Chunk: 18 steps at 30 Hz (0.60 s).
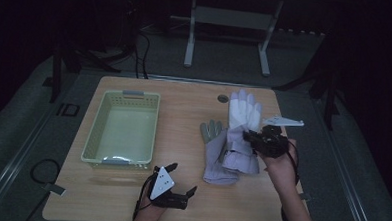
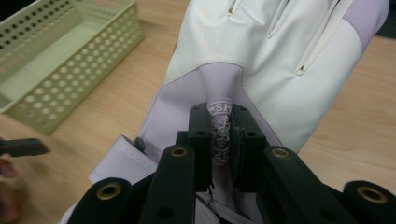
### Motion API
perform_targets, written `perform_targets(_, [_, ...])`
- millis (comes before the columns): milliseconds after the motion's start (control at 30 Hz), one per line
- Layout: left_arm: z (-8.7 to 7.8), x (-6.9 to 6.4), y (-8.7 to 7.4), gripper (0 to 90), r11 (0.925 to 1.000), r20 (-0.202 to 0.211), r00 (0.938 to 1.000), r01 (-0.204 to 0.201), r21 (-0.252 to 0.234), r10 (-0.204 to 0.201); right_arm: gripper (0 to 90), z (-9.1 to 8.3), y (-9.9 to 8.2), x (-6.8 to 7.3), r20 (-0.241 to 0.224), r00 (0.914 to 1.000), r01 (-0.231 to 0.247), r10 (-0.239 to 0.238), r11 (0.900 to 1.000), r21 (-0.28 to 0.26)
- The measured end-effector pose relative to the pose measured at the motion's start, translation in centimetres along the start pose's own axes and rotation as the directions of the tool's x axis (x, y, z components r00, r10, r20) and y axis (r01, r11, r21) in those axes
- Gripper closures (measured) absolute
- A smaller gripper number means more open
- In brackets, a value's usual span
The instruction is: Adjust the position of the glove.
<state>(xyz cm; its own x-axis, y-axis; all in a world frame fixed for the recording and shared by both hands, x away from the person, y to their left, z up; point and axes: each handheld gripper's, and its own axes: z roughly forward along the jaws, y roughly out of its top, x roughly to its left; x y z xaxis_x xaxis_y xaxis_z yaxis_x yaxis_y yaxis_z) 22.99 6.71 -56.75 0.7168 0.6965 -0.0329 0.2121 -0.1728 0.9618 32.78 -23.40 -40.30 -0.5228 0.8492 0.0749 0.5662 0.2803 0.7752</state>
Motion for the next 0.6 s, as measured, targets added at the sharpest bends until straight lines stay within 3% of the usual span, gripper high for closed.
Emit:
perform_targets(167, [0.0, 0.0, 0.0, 2.5, 1.0, -0.002, 1.0, -0.003, 0.001, 0.003, 80.6, 1.5, -0.6, 1.5, -0.025, 0.9996, -0.011, 0.012, 0.9995, 0.03])
perform_targets(300, [0.0, 0.0, 0.0, 2.5, 1.0, -0.001, 1.0, -0.001, 0.002, 0.001, 80.6, 3.0, -1.3, 2.4, -0.017, 0.9998, -0.002, 0.003, 0.9973, 0.074])
perform_targets(600, [0.0, 0.0, 0.0, 2.5, 1.0, 0.0, 1.0, -0.006, 0.002, 0.006, 80.3, 6.1, -2.1, 2.8, 0.005, 0.9999, 0.01, -0.011, 0.9894, 0.145])
